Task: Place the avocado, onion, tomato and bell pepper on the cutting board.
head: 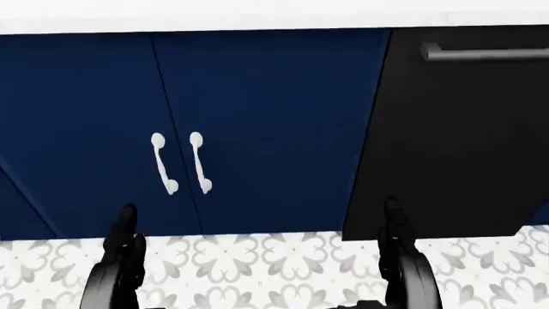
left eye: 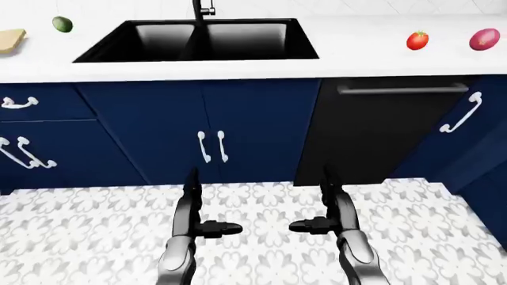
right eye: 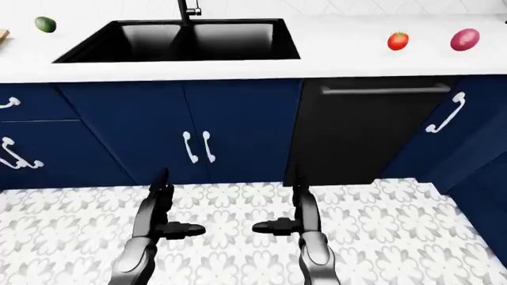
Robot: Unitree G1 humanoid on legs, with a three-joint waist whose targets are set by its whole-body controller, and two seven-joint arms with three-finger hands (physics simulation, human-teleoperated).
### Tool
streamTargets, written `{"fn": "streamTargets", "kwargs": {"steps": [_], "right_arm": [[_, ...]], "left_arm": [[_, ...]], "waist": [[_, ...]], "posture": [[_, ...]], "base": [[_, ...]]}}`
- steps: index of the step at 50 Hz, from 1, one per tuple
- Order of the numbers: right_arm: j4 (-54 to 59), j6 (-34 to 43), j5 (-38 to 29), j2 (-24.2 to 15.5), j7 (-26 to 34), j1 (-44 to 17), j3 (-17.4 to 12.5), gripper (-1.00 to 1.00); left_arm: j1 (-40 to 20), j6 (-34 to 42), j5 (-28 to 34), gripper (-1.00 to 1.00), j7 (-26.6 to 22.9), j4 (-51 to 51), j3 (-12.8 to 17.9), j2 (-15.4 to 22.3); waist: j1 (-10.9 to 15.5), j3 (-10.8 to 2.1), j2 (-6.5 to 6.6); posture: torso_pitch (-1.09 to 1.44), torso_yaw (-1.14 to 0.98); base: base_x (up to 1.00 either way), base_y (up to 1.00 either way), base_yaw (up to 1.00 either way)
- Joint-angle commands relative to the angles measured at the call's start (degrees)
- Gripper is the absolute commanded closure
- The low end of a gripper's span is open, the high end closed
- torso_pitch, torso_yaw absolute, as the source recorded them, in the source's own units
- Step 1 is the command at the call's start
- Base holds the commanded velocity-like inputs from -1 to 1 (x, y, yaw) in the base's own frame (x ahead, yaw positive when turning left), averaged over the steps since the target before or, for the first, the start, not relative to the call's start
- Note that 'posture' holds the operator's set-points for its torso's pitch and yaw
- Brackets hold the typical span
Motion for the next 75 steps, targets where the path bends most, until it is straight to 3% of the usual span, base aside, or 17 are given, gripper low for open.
{"fn": "streamTargets", "kwargs": {"steps": [1,3,5,8,26,30,32,35,39,40,41,49,54,62,65,67,75], "right_arm": [[-13.4,1.7,1.1,0.2,0.1,-0.1,0.6,-1.0],[-16.0,3.7,1.0,0.0,0.7,0.0,1.1,-1.0],[-18.4,6.1,2.0,0.8,0.1,-0.6,0.9,-1.0],[-20.7,8.8,1.4,0.6,-0.4,-2.2,1.8,-1.0],[-26.9,26.9,5.3,-3.4,-6.1,-27.5,-3.7,-1.0],[-27.4,29.3,7.1,-5.0,-7.9,-31.0,-4.3,-1.0],[-27.6,29.3,7.7,-5.4,-8.5,-31.6,-4.3,-1.0],[-27.3,29.1,8.5,-5.8,-9.3,-32.8,-4.4,-1.0],[-29.2,31.6,10.1,-6.8,-10.6,-35.5,-4.9,-1.0],[-29.6,32.1,10.3,-7.0,-10.8,-35.8,-5.0,-1.0],[-29.9,32.3,10.6,-7.3,-11.0,-35.9,-5.1,-1.0],[-32.1,34.9,12.0,-9.2,-11.5,-37.4,-5.8,-1.0],[-31.7,34.6,11.7,-8.9,-12.3,-37.5,-5.4,-1.0],[-30.3,33.4,11.4,-8.7,-12.1,-37.9,-5.3,-1.0],[-30.9,33.5,11.2,-8.9,-12.0,-37.6,-5.3,-1.0],[-30.9,33.5,11.0,-8.8,-12.4,-37.6,-5.4,-1.0],[-31.0,32.4,11.0,-8.9,-11.5,-37.6,-5.2,-1.0]], "left_arm": [[-1.5,-1.7,0.0,-1.0,-0.7,-7.3,-0.6,0.3],[-1.9,-0.3,0.2,-1.0,-0.4,-9.0,-0.4,0.2],[-1.9,1.6,-0.4,-1.0,0.0,-11.3,0.4,0.4],[-3.2,4.5,-1.7,-1.0,0.1,-13.3,1.3,0.4],[-27.4,22.9,0.4,-1.0,1.3,-19.6,3.3,5.7],[-29.4,25.9,0.6,-1.0,1.9,-22.8,3.0,6.3],[-29.6,26.1,0.8,-1.0,1.7,-23.7,3.1,6.4],[-31.0,28.5,1.4,-1.0,1.4,-27.0,4.4,7.9],[-33.5,31.3,1.1,-1.0,1.6,-29.9,5.4,9.4],[-33.3,31.7,1.1,-1.0,1.4,-30.7,5.6,9.7],[-33.1,32.4,0.9,-1.0,1.2,-31.9,5.9,10.0],[-34.1,35.5,0.3,-1.0,0.7,-34.5,8.1,12.7],[-32.6,34.3,1.2,-1.0,0.6,-34.8,8.3,13.4],[-32.8,34.7,1.9,-1.0,0.6,-35.5,8.9,13.8],[-33.1,34.2,2.1,-1.0,1.0,-34.8,8.7,13.5],[-32.8,33.6,2.3,-1.0,1.0,-34.4,8.3,13.2],[-32.9,33.9,3.1,-1.0,1.4,-34.3,8.5,13.4]], "waist": [[-0.1,-0.05,-0.45],[0.4,-3.69,-0.13],[0.4,-1.35,-0.42],[0.3,-4.25,-0.4],[0.5,-6.4,0.22],[0.8,-4.53,0.53],[0.8,-3.66,2.9],[1.3,-4.06,2.97],[2.1,-3.38,-2.17],[1.9,-4.32,-5.23],[1.4,-3.88,-3.67],[0.8,-2.07,0.05],[0.2,-2.91,4.4],[1.1,-3.28,2.75],[1.6,-3.05,0.23],[1.7,-4.16,-3.75],[0.5,-2.21,0.18]], "posture": [[0.0,0.0],[0.0,0.0],[0.0,0.0],[0.0,0.0],[0.0,0.0],[0.0,0.0],[0.0,0.0],[0.0,0.0],[0.0,0.0],[0.0,0.0],[0.0,0.0],[0.0,0.0],[0.0,0.0],[0.0,0.0],[0.0,0.0],[0.0,0.0],[0.0,0.0]], "base": [[0.0,0.0,0.0],[0.0,0.0,0.0],[0.0,0.0,0.0],[0.0,0.0,0.0],[0.0,0.0,0.0],[0.12,-0.2,0.0],[0.22,-0.54,0.0],[0.23,-0.46,0.0],[0.24,-0.34,0.0],[0.22,-0.34,0.0],[0.23,-0.34,0.0],[0.24,-0.32,0.0],[0.23,-0.32,0.0],[0.23,-0.31,0.0],[0.23,-0.3,0.0],[0.25,-0.32,0.0],[0.24,-0.35,0.0]]}}
